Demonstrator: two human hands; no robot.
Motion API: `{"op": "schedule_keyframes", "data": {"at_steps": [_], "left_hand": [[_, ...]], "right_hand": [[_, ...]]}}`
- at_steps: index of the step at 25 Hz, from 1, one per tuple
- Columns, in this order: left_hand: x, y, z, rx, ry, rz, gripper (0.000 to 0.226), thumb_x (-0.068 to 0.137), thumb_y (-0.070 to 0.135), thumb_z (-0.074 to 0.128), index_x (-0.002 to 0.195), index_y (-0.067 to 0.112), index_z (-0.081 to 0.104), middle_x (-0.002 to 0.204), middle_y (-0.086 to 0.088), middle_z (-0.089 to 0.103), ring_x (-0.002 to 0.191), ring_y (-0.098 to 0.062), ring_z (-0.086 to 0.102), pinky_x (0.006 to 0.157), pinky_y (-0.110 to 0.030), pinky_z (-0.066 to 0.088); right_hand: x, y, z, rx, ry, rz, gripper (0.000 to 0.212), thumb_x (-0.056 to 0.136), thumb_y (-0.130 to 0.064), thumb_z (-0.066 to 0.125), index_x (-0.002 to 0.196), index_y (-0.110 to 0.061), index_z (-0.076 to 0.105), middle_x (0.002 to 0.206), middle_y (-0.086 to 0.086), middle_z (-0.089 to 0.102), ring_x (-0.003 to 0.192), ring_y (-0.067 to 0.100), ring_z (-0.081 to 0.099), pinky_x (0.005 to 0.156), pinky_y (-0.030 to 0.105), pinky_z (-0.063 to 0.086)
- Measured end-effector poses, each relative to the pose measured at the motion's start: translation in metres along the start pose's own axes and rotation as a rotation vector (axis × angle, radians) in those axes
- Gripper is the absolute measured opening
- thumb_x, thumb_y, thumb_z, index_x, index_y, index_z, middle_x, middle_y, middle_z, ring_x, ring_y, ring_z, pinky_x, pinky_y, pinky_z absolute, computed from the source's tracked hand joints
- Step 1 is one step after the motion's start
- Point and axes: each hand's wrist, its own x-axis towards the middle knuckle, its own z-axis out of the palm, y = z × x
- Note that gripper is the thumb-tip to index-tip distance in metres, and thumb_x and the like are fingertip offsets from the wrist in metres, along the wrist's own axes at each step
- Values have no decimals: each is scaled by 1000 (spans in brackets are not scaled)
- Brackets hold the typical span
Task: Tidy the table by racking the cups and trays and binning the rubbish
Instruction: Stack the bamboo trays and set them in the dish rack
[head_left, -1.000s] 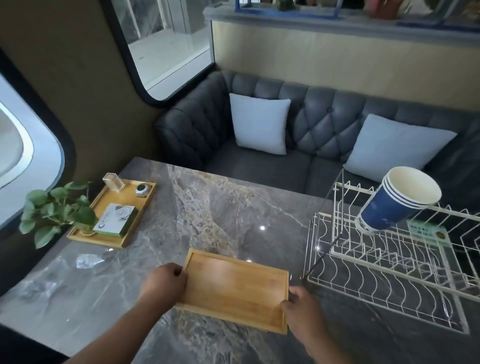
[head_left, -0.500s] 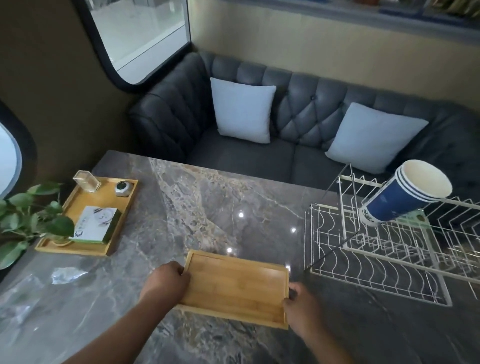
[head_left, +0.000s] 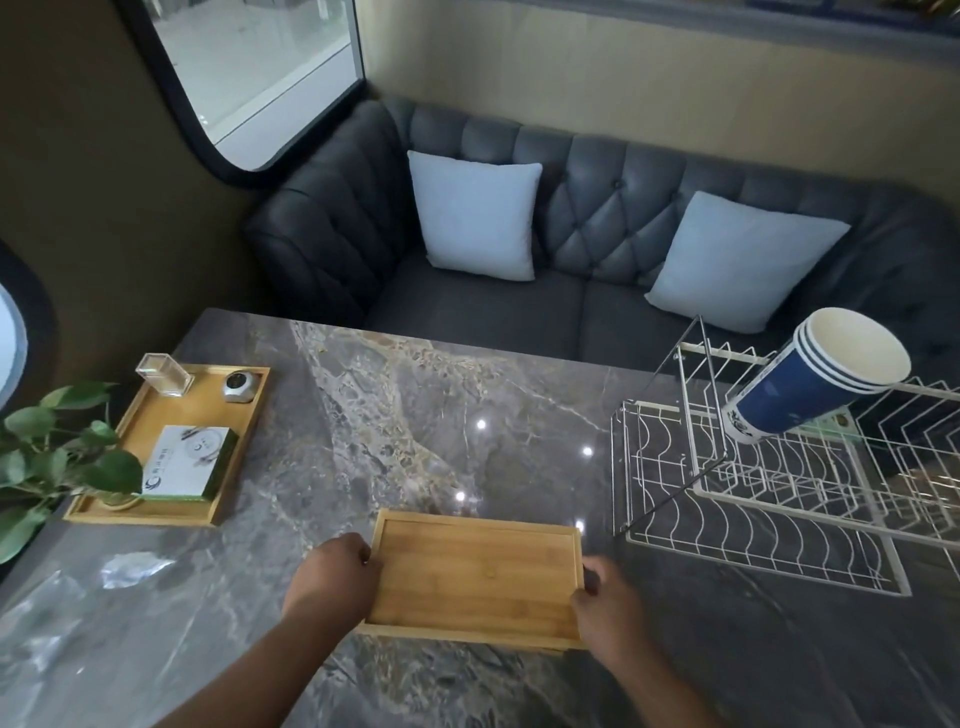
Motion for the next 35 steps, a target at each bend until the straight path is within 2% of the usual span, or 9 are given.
{"op": "schedule_keyframes", "data": {"at_steps": [4, 9, 14, 20, 24, 27, 29, 32, 35], "left_hand": [[0, -2, 1, -15, -22, -8, 10, 89, 37, 53, 88, 29, 60, 92, 5, 66, 80, -15, 61, 72, -33, 53], [5, 3, 8, -134, -203, -183, 44, 100, 39, 42, 133, 14, 56, 130, -14, 63, 113, -31, 60, 95, -38, 47], [2, 12, 12, -625, -358, -397, 54, 98, 55, 48, 126, 11, 62, 116, -6, 64, 101, -23, 61, 91, -40, 45], [7, 14, 13, -711, -340, -417, 63, 82, 69, 64, 113, 15, 65, 105, -4, 70, 94, -24, 67, 72, -37, 50], [16, 5, 0, -759, -448, -301, 71, 60, 65, 80, 104, 9, 77, 96, -7, 81, 85, -26, 79, 76, -39, 58], [15, 0, -10, -767, -567, -218, 74, 47, 71, 87, 102, 20, 82, 102, -3, 81, 88, -20, 78, 80, -38, 51], [12, 1, -9, -863, -649, -235, 71, 52, 65, 90, 108, 21, 81, 111, -10, 79, 98, -27, 77, 87, -45, 53], [6, 3, -6, -1017, -723, -249, 60, 70, 49, 87, 117, 14, 76, 124, -23, 71, 113, -44, 69, 96, -60, 55], [4, 1, -11, -1083, -719, -242, 60, 70, 47, 87, 118, 11, 76, 126, -25, 69, 115, -46, 67, 98, -62, 53]], "right_hand": [[-1, 2, 2, 37, -14, 30, 27, 91, -2, 55, 115, -13, 61, 98, 9, 69, 86, 26, 63, 71, 27, 40], [1, -2, 12, 37, -109, 124, 20, 98, -10, 44, 110, -8, 60, 103, 14, 66, 88, 27, 59, 70, 32, 40], [1, -7, 22, 178, -111, 228, 20, 100, -21, 48, 107, -7, 60, 99, 11, 64, 90, 27, 61, 75, 32, 42], [6, -4, 36, 259, -96, 269, 21, 100, -21, 50, 101, -4, 61, 96, 14, 64, 87, 28, 62, 83, 39, 51], [8, 1, 33, 374, -119, 307, 15, 98, -20, 53, 91, -12, 62, 97, 15, 66, 96, 35, 64, 94, 52, 52], [10, 9, 25, 516, -139, 374, 15, 97, -24, 58, 92, -12, 65, 93, 11, 71, 86, 29, 68, 75, 44, 55], [12, 12, 22, 614, -162, 453, 20, 94, -29, 60, 97, -11, 69, 86, 9, 76, 79, 27, 70, 64, 35, 53], [16, 16, 26, 634, -219, 469, 33, 88, -42, 61, 103, -14, 72, 93, 11, 78, 88, 30, 74, 79, 43, 59], [22, 13, 24, 687, -283, 408, 40, 86, -43, 66, 113, -14, 70, 102, 12, 77, 96, 32, 74, 94, 51, 55]]}}
